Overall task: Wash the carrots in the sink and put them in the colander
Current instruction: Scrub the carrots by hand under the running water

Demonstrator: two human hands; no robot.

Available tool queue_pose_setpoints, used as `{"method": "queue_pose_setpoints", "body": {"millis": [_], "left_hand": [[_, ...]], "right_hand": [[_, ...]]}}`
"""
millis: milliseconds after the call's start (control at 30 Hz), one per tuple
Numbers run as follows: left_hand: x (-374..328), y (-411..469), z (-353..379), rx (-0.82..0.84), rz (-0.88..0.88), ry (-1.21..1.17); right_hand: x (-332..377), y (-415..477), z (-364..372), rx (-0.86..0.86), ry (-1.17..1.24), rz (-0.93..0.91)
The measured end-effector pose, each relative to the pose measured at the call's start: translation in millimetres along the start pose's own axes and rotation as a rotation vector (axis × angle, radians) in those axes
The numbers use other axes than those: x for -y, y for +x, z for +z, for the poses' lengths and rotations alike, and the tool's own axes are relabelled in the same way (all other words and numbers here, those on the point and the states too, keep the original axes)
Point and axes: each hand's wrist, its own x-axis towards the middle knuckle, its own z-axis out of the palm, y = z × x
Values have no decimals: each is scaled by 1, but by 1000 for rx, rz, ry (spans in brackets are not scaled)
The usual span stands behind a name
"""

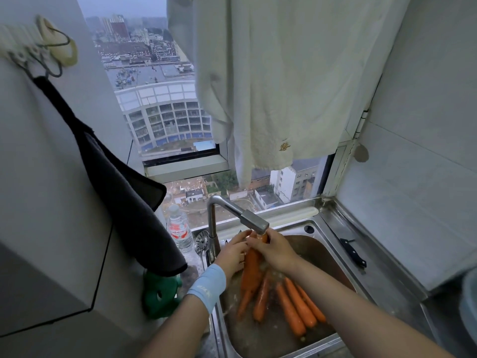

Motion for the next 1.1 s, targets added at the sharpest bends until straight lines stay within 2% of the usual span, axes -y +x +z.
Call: {"method": "queue_pose_setpoints", "body": {"millis": [133, 233, 300, 433, 533, 600, 767, 1000, 1100], "left_hand": [[1, -5, 3, 98, 49, 116], [4, 0, 3, -10, 110, 214], [7, 3, -1, -74, 83, 196], [9, 1, 1, -124, -41, -69], [10, 0, 4, -128, -50, -310], [8, -1, 6, -127, -46, -354], [-5, -9, 5, -195, -60, -95], [-13, 1, 21, -314, -76, 112], [-11, 9, 30, -239, -49, 284]], "right_hand": [[0, 2, 6, 52, -30, 31], [6, -1, 5, 79, -60, 4], [11, -2, 3, 52, -63, -2], [0, 1, 5, 32, -116, 19], [-11, -1, 6, 135, -239, 107], [-14, -2, 6, 177, -263, 112], [-13, -3, 3, 91, -492, 9], [-12, -1, -7, -6, -741, -54], [-18, 0, -16, -57, -757, -54]]}}
